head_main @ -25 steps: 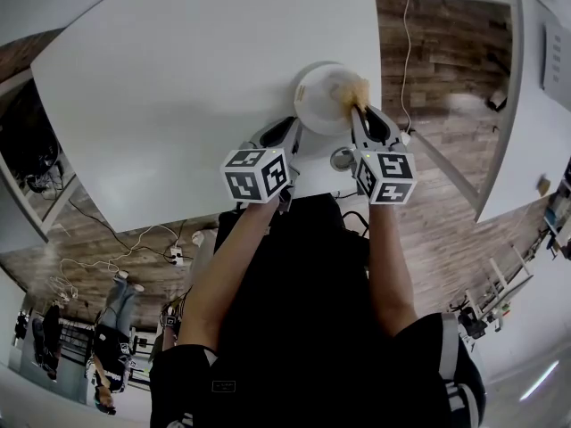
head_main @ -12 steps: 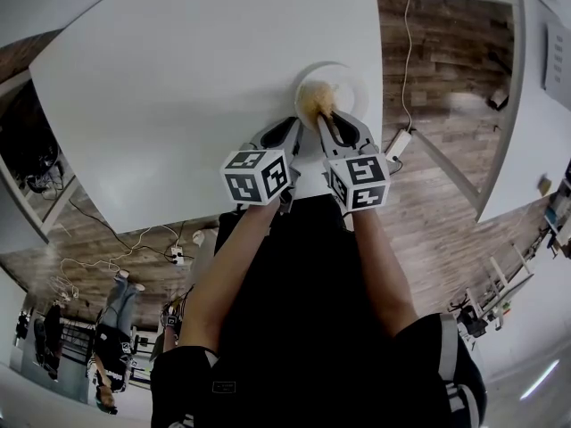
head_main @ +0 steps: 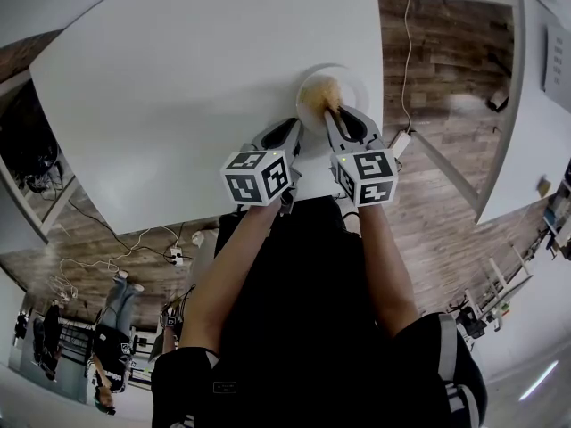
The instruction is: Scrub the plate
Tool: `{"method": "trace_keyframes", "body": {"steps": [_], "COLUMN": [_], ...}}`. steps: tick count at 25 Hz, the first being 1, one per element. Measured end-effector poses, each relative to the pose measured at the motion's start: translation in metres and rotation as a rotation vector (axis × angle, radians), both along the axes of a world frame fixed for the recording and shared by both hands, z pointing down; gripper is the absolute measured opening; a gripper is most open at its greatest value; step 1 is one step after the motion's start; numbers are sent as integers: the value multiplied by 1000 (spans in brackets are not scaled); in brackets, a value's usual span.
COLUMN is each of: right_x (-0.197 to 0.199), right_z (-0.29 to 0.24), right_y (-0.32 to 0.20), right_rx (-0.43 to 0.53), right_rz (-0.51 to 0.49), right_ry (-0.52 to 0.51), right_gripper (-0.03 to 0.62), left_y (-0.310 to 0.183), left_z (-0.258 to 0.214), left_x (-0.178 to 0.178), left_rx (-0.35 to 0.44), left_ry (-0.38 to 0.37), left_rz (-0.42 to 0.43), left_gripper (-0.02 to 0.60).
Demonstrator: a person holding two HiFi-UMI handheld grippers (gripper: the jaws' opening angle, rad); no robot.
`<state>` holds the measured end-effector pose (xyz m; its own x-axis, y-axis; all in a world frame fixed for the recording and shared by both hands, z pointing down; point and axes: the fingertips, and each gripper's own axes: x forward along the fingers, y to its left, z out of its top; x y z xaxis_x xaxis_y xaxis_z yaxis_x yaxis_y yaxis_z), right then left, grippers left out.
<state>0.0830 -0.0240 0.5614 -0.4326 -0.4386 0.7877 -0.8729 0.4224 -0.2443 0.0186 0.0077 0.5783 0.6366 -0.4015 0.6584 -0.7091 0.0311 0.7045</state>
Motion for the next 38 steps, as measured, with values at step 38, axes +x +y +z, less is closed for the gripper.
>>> {"method": "trace_keyframes", "body": {"steps": [38], "right_x": [6], "right_z": [-5], "right_y": [-39], "right_rx": [38], "right_rz": [-29], "right_ry": [31], "right_gripper": [44], "left_y": [-2], "left_z": [-2], "left_x": [4], "left_rx": [-25], "left_ry": [30], "left_rz": [-33], "left_gripper": [31]}}
